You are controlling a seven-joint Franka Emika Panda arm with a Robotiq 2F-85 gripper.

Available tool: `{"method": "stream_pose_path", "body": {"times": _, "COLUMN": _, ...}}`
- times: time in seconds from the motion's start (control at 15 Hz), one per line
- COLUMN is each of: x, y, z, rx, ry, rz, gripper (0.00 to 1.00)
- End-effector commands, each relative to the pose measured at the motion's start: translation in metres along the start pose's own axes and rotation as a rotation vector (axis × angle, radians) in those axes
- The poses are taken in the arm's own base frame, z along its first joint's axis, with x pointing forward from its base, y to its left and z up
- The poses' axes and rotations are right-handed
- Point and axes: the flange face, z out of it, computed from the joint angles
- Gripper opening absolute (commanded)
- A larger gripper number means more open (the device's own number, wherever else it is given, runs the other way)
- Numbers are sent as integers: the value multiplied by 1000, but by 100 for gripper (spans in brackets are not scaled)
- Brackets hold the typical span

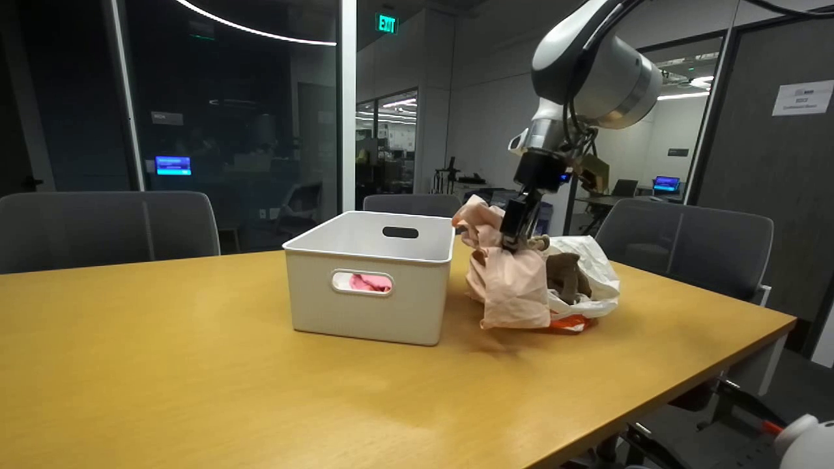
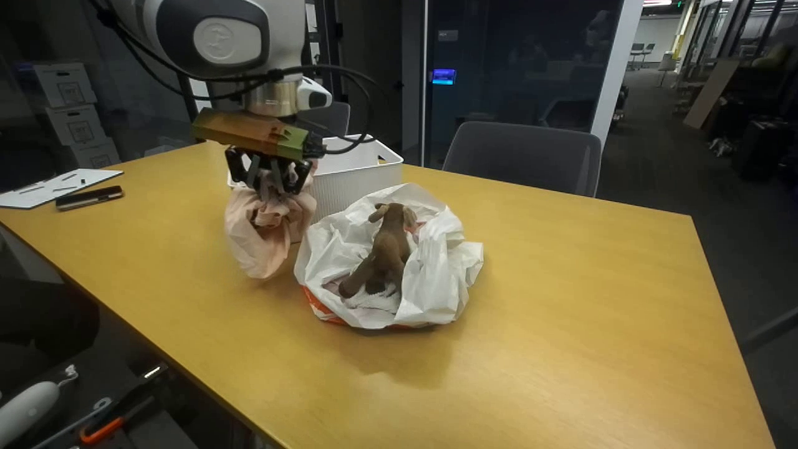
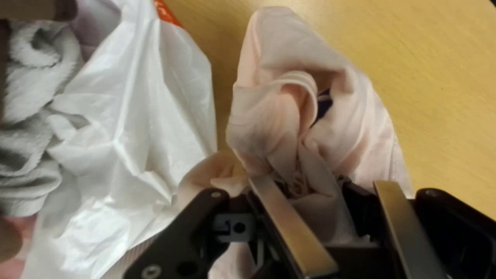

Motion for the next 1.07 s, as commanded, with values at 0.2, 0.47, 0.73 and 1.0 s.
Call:
{"method": "stream_pose_path", "body": {"times": 0.2, "x": 6, "y": -25, "z": -54, "rx": -335, "ry": 70, "rz": -93, "gripper": 5}}
{"method": "stream_pose_path", "body": {"times": 0.47, "x": 6, "y": -18, "z": -75, "rx": -547, "ry": 69, "rz": -120, "gripper": 5}}
{"method": "stream_pose_path", "body": {"times": 0.73, "x": -5, "y": 11, "z": -83, "rx": -768, "ry": 12, "rz": -119, "gripper": 5}}
{"method": "stream_pose_path", "body": {"times": 1.0, "x": -19, "y": 43, "z": -58, "rx": -836, "ry": -50, "rz": -103, "gripper": 5}}
